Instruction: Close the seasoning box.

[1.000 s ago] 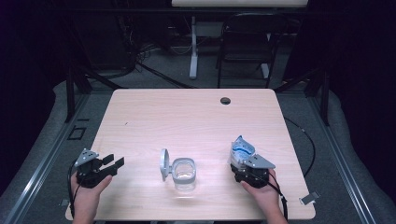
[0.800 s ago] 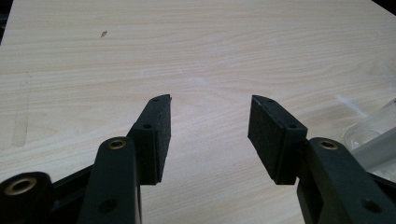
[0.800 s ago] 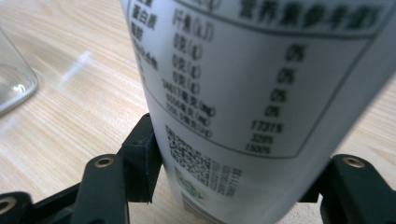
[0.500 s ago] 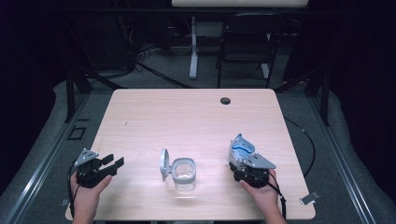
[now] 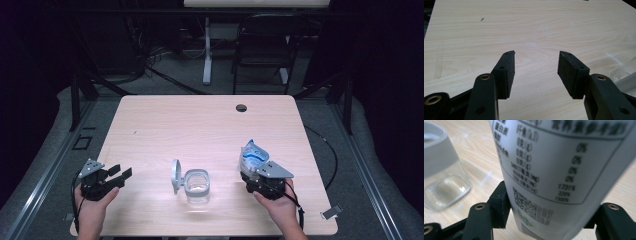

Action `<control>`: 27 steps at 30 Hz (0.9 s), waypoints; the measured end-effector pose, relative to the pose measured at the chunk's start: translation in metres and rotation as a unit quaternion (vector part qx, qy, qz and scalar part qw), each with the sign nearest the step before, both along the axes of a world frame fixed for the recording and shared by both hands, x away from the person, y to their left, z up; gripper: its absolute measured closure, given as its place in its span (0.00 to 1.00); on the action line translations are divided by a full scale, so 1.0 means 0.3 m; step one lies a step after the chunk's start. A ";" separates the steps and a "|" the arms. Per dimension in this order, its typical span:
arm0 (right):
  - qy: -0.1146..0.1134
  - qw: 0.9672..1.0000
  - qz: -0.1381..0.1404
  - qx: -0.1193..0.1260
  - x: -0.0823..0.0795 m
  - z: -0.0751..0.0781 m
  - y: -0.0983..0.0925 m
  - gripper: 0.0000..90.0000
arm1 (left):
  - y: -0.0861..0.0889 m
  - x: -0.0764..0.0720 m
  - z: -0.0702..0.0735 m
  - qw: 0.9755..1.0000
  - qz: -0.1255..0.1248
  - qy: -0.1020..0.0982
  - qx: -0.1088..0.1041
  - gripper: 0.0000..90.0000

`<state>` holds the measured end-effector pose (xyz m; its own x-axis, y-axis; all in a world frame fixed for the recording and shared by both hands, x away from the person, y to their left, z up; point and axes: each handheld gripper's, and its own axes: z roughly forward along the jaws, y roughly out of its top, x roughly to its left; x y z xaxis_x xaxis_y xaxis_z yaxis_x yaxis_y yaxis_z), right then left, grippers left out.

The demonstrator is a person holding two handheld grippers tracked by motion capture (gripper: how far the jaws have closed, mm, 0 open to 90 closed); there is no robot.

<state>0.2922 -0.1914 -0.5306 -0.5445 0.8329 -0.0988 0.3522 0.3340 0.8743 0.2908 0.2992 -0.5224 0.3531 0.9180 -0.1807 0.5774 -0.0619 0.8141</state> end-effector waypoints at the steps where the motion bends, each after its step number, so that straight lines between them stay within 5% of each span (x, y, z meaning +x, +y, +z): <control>1: -0.003 1.000 0.000 0.000 0.004 0.008 0.005 0.43 | 0.001 0.000 -0.001 1.000 -0.001 0.001 0.002 0.54; 11: -0.027 0.999 0.019 -0.025 0.044 0.071 0.047 0.43 | 0.005 0.008 -0.016 1.000 0.005 0.007 0.003 0.53; 27: -0.031 0.998 0.028 -0.045 0.029 0.088 0.091 0.43 | 0.016 0.005 -0.010 1.000 0.008 0.006 -0.008 0.53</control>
